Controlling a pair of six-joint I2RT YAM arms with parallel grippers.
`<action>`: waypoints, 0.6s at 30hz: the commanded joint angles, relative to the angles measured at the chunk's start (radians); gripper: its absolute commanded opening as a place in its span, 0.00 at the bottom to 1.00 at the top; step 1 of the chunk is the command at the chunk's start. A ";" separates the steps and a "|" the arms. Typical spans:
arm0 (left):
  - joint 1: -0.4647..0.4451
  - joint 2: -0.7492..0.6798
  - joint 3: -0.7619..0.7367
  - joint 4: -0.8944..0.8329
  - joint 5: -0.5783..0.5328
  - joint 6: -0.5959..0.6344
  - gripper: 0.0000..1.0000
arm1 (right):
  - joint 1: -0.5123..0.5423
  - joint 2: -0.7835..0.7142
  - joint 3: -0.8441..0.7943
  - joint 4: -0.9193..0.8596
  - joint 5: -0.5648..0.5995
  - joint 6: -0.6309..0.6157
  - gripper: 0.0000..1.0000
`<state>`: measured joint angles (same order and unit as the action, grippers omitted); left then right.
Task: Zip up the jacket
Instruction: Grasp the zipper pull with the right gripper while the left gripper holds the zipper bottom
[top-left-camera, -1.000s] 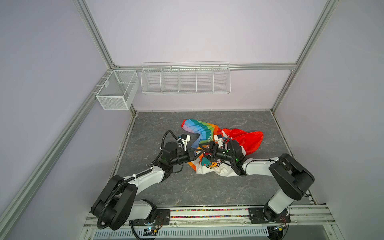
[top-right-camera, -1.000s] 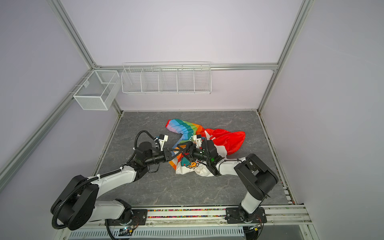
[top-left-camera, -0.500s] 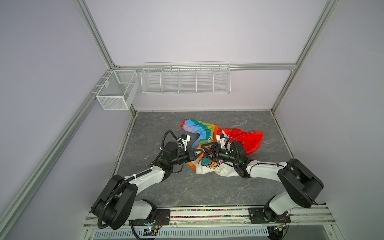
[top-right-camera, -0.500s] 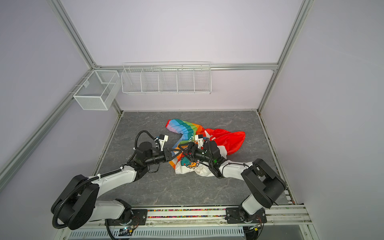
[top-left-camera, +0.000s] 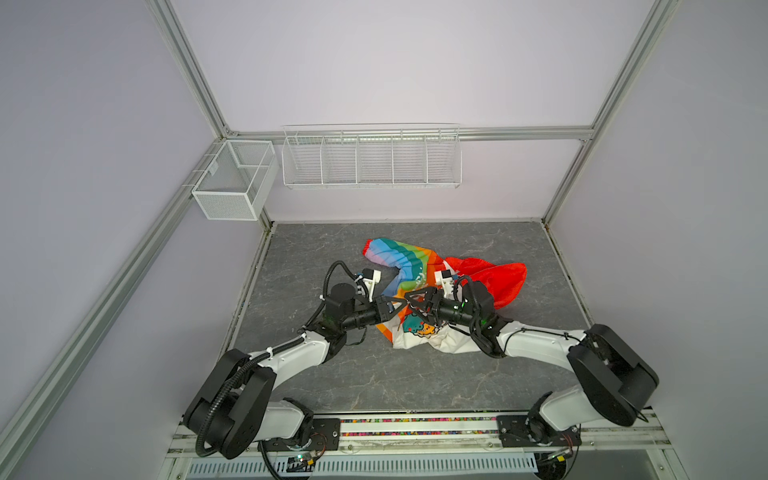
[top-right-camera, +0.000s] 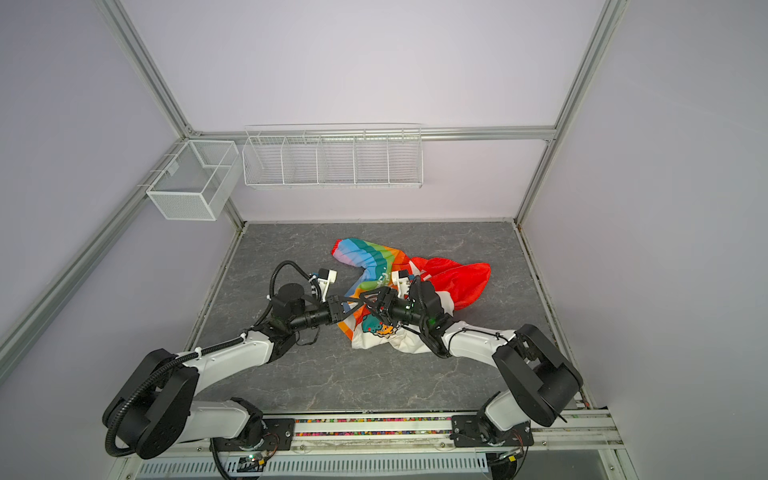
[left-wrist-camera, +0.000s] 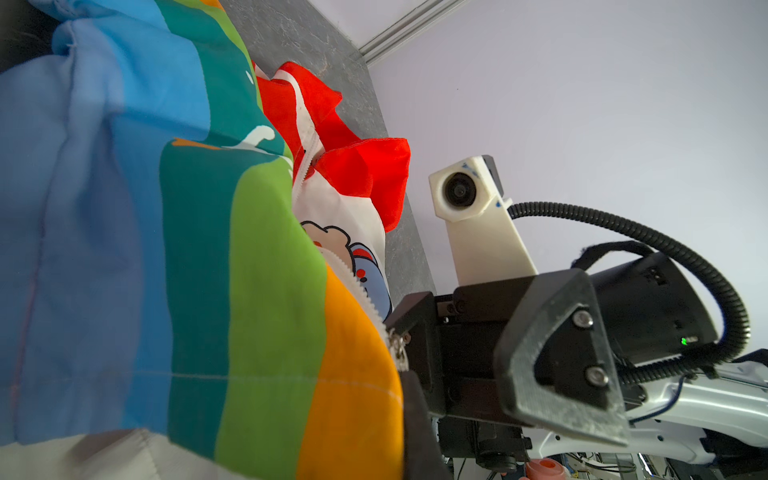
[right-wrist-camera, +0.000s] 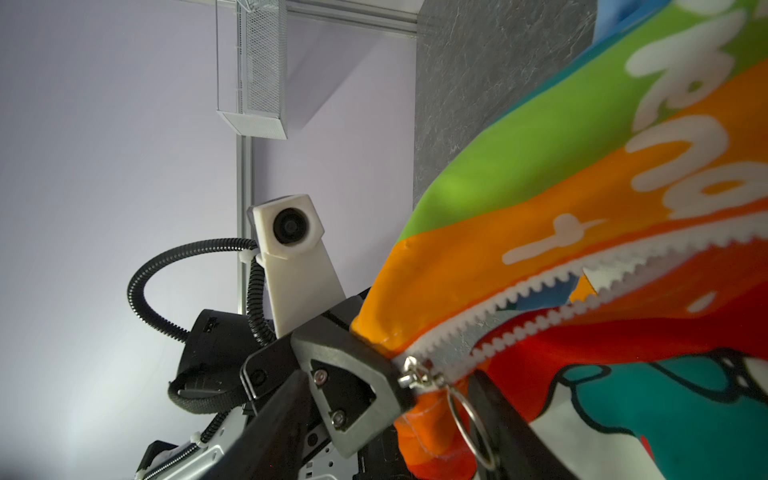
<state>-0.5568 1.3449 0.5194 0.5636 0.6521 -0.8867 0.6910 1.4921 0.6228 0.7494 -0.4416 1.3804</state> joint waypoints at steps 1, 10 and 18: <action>-0.003 0.009 0.015 0.021 0.003 -0.006 0.00 | 0.005 -0.036 -0.001 -0.037 0.012 -0.012 0.56; -0.003 0.001 0.013 0.012 0.003 -0.001 0.00 | -0.009 -0.034 -0.004 -0.083 0.011 -0.034 0.39; -0.003 -0.001 0.013 0.009 0.001 -0.003 0.00 | -0.021 -0.039 -0.018 -0.083 0.009 -0.032 0.26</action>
<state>-0.5568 1.3449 0.5194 0.5629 0.6521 -0.8867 0.6773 1.4742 0.6224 0.6624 -0.4370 1.3441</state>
